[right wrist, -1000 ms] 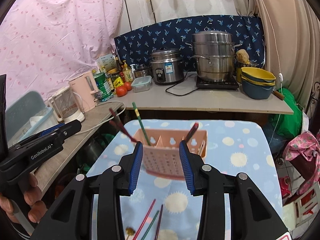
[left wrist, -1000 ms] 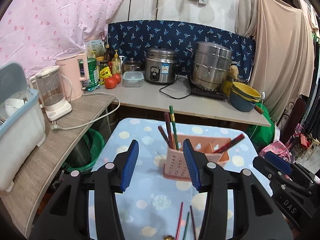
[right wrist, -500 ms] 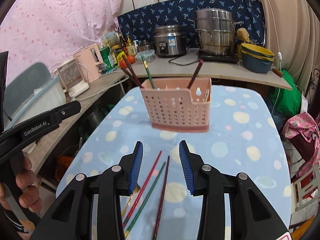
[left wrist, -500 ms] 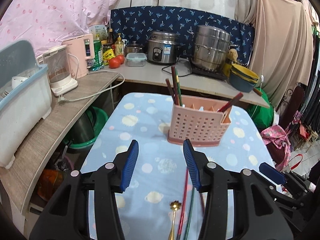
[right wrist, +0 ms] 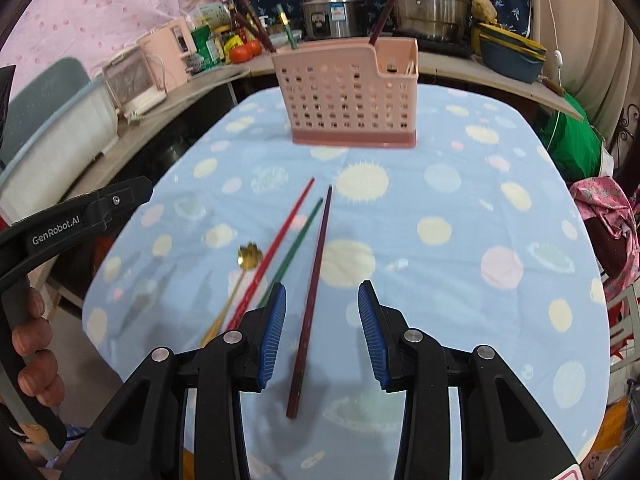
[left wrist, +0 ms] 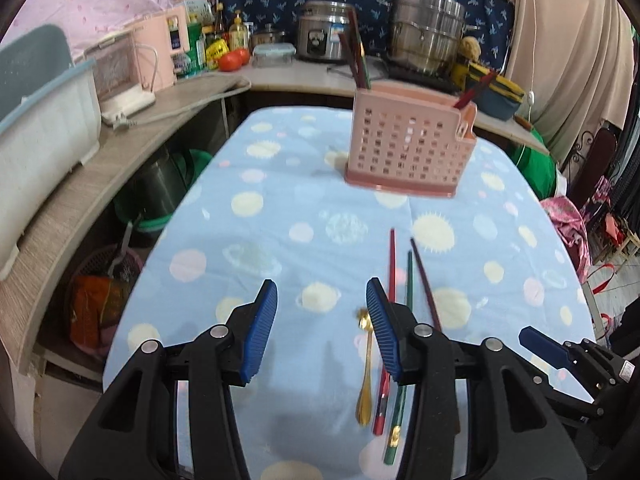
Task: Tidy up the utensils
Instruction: 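Grasp a dark red chopstick with the right tool while the left tool grasps the gold spoon, then lift the chopstick and spoon and lower them into the pink holder, then open both tools to release the chopstick and spoon into the holder, then withdraw both tools from the holder back over the last two chopsticks, then grasp the green chopstick with the right tool while the left tool grasps the red chopstick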
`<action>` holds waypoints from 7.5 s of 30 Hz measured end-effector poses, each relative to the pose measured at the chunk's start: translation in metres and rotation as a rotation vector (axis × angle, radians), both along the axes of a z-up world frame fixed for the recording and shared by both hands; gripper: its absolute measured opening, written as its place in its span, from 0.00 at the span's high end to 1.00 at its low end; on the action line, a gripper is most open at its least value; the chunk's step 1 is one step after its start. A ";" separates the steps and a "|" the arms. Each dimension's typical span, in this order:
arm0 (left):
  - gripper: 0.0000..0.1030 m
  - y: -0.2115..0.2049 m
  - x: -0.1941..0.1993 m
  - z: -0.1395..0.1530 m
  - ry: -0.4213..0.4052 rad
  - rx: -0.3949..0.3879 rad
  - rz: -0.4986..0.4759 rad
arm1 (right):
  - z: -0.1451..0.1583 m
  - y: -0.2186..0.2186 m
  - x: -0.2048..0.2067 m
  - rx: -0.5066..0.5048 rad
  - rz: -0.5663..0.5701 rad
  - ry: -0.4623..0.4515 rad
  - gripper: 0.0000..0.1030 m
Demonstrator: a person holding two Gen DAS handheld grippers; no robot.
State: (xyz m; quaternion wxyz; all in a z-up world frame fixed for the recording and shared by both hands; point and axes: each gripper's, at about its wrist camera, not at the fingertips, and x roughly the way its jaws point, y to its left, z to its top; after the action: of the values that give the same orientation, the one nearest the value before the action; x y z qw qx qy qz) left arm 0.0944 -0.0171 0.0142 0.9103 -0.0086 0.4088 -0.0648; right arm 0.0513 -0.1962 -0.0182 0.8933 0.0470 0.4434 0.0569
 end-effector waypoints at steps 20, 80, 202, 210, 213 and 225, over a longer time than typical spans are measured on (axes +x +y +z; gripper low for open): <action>0.57 0.005 -0.028 -0.071 0.163 0.022 -0.017 | -0.060 0.023 -0.013 -0.037 0.044 0.121 0.76; 0.99 -0.003 -0.012 0.001 0.076 -0.071 -0.101 | 0.046 -0.026 0.003 0.085 -0.048 -0.116 0.93; 0.64 -0.011 0.075 0.080 -0.091 -0.099 -0.029 | 0.098 -0.019 0.068 0.069 -0.032 -0.248 0.73; 0.63 -0.004 0.033 0.032 -0.003 -0.047 -0.036 | 0.035 0.003 0.019 0.043 0.008 -0.108 0.73; 0.63 0.001 0.021 0.015 0.031 -0.043 -0.031 | 0.012 0.010 0.005 0.039 0.027 -0.060 0.73; 0.63 0.017 -0.012 -0.027 0.119 -0.025 0.001 | -0.039 0.047 -0.033 0.041 0.118 0.062 0.73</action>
State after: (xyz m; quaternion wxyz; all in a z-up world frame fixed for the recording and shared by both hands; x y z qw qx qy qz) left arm 0.0822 0.0000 -0.0130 0.8841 -0.0239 0.4615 -0.0690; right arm 0.0182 -0.1495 -0.0572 0.8730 0.0407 0.4717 0.1172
